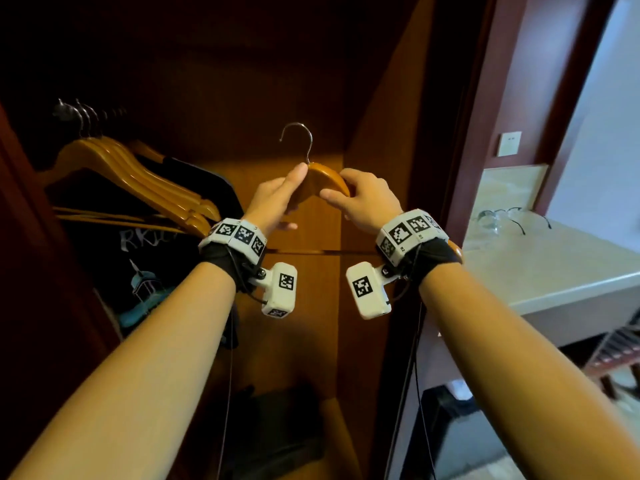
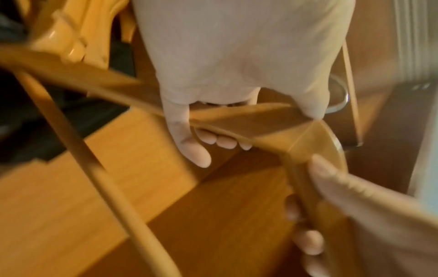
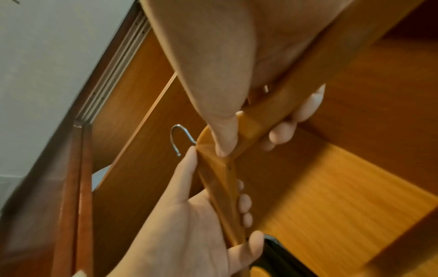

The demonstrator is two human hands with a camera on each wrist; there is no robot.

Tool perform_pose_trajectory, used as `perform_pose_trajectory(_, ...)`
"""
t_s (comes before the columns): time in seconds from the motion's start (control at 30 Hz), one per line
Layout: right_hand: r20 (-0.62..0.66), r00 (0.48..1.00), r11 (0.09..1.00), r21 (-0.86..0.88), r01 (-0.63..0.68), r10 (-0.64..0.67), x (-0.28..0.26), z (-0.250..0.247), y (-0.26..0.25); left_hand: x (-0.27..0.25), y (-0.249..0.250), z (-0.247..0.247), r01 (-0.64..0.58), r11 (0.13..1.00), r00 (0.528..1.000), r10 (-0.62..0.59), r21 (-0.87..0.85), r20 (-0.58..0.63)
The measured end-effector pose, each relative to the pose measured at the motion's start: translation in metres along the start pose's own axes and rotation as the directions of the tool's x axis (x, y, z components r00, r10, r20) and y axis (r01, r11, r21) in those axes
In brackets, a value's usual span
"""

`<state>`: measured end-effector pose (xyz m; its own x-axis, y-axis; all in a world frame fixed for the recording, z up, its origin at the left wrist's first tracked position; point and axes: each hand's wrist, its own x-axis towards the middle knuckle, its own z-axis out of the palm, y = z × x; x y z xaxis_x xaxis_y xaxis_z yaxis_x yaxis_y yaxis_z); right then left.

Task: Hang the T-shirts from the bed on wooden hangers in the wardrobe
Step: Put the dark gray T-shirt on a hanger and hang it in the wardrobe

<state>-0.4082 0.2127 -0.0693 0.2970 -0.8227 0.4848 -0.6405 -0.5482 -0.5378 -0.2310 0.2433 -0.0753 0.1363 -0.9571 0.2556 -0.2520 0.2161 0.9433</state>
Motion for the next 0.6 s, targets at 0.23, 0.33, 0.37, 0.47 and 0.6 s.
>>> perform_pose_trajectory(0.23, 0.051, 0.991, 0.988, 0.079, -0.131, 0.127, -0.082, 0.007, 0.025, -0.045, -0.049, 0.029, -0.035, 0.996, 0.988, 0.047, -0.086, 0.149)
perform_pose_trajectory(0.33, -0.067, 0.974, 0.976, 0.008, -0.218, 0.218, -0.118, 0.004, 0.044, -0.065, -0.061, 0.055, -0.002, 0.983, 0.977, 0.041, -0.183, 0.21)
perform_pose_trajectory(0.37, -0.104, 0.963, 0.968, -0.004, -0.25, 0.248, -0.13, 0.0, 0.05, -0.072, -0.064, 0.067, 0.009, 0.978, 0.971, 0.042, -0.208, 0.236)
perform_pose_trajectory(0.47, -0.153, 0.936, 0.948, 0.015, -0.319, 0.318, -0.17, -0.019, 0.068, -0.091, -0.067, 0.102, 0.027, 0.969, 0.947, 0.054, -0.246, 0.317)
perform_pose_trajectory(0.6, -0.192, 0.9, 0.92, 0.071, -0.386, 0.393, -0.225, -0.057, 0.095, -0.112, -0.059, 0.159, 0.021, 0.961, 0.889, 0.109, -0.277, 0.445)
